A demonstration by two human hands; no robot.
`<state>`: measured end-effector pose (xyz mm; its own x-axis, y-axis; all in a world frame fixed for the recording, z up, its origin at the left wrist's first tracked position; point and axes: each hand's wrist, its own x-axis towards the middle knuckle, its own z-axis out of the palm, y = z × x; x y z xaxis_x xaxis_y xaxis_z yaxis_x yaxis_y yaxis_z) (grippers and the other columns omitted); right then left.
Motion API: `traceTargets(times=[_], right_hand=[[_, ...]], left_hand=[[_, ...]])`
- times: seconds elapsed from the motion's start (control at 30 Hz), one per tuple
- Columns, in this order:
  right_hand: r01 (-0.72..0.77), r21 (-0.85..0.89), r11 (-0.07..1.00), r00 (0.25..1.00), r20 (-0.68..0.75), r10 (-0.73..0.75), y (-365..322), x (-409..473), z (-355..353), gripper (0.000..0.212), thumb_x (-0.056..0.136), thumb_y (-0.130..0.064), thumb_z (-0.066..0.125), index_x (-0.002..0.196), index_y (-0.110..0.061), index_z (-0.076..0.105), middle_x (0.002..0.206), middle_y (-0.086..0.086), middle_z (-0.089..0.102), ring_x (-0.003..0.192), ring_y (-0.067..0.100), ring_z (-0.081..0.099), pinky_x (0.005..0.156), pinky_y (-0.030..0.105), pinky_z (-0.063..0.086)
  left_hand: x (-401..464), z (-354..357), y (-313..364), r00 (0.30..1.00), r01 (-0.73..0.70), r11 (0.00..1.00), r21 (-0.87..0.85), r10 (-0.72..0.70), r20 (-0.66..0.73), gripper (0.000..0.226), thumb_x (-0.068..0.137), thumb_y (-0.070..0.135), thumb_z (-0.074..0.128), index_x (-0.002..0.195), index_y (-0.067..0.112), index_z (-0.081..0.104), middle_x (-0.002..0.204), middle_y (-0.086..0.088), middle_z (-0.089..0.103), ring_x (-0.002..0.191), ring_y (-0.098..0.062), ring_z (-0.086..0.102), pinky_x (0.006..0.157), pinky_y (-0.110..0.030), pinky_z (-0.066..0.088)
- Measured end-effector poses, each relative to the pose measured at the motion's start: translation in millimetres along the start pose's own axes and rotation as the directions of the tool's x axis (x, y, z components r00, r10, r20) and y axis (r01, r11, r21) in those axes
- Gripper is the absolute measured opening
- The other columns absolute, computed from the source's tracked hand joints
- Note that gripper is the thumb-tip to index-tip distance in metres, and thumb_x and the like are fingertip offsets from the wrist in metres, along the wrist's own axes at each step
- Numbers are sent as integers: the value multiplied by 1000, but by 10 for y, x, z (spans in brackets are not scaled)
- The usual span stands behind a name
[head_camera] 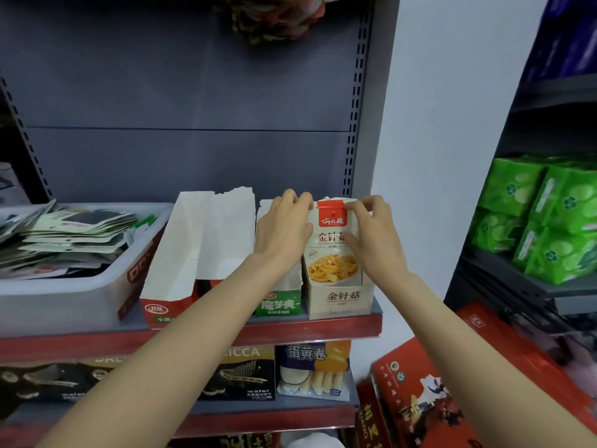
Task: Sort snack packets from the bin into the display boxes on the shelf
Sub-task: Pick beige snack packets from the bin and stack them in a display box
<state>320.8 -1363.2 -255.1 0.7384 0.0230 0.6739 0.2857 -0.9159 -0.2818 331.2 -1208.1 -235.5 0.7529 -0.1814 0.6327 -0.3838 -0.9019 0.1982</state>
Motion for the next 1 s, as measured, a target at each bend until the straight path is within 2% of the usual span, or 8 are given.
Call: traceTargets(times=[0.1, 0.2, 0.27, 0.4, 0.53, 0.7, 0.87, 1.0], right_hand=[[42, -66, 997, 999, -24, -44, -122, -14, -21, 45, 82, -7, 66, 125, -13, 54, 128, 11, 47, 116, 27, 45, 89, 36, 45], [168, -73, 983, 983, -68, -173, -345, -6, -38, 35, 79, -3, 68, 112, -10, 62, 112, 12, 56, 98, 30, 55, 74, 41, 49], [213, 8, 977, 977, -15, -213, -556, 5, -33, 28, 85, -9, 63, 113, -11, 61, 111, 9, 56, 96, 26, 55, 77, 37, 48], [218, 196, 956, 964, 111, -242, -993, 29, 117, 29, 93, -20, 53, 122, -16, 55, 119, 3, 51, 108, 18, 48, 86, 32, 45], [179, 358, 916, 948, 186, -258, -1539, 75, 416, 28, 93, -20, 51, 121, -16, 56, 119, 4, 51, 110, 18, 48, 90, 35, 44], [174, 482, 859, 918, 236, -318, -2307, 178, 821, 32, 92, -17, 52, 124, -12, 53, 123, 9, 50, 118, 23, 43, 93, 30, 37], [162, 492, 855, 864, 349, -364, -2952, 320, 1172, 49, 92, -25, 55, 137, -10, 41, 139, 11, 42, 130, 26, 36, 104, 33, 31], [158, 491, 857, 795, 451, -405, -3307, 435, 1372, 59, 92, -35, 57, 140, -9, 36, 144, 11, 40, 133, 26, 36, 109, 38, 31]], left_hand=[[-21, -30, -24, 1000, 0, 1000, -8, -1, -14, 28, 94, 22, 53, 121, 20, 47, 119, 0, 50, 107, -16, 46, 66, -26, 37], [-101, -155, -106, 998, -6, 999, -49, 3, -62, 27, 94, 22, 51, 121, 22, 48, 117, 1, 52, 107, -15, 48, 66, -25, 39], [-184, -270, -208, 997, -10, 998, -69, 4, -80, 26, 94, 22, 50, 121, 23, 48, 114, 3, 53, 107, -15, 48, 66, -26, 40], [-396, -563, -569, 993, 35, 997, -73, -42, -107, 21, 93, 27, 50, 114, 24, 52, 103, 9, 57, 101, -12, 49, 68, -27, 38], [-582, -937, -1131, 960, 218, 976, 4, -214, -183, 18, 91, 29, 51, 106, 20, 55, 98, 5, 59, 96, -19, 52, 67, -33, 42], [-703, -1442, -1995, 888, 414, 895, 165, -357, -290, 24, 85, 20, 57, 106, 10, 60, 107, -16, 58, 103, -36, 48, 84, -46, 43], [-764, -1818, -2707, 804, 594, 773, 224, -583, -118, 59, 83, 35, 62, 132, 6, 45, 132, -20, 47, 123, -37, 41, 99, -42, 37], [-821, -1935, -3025, 714, 673, 738, 54, -667, 212, 40, 84, 42, 62, 112, 15, 59, 122, -11, 60, 107, -25, 55, 85, -31, 41]])
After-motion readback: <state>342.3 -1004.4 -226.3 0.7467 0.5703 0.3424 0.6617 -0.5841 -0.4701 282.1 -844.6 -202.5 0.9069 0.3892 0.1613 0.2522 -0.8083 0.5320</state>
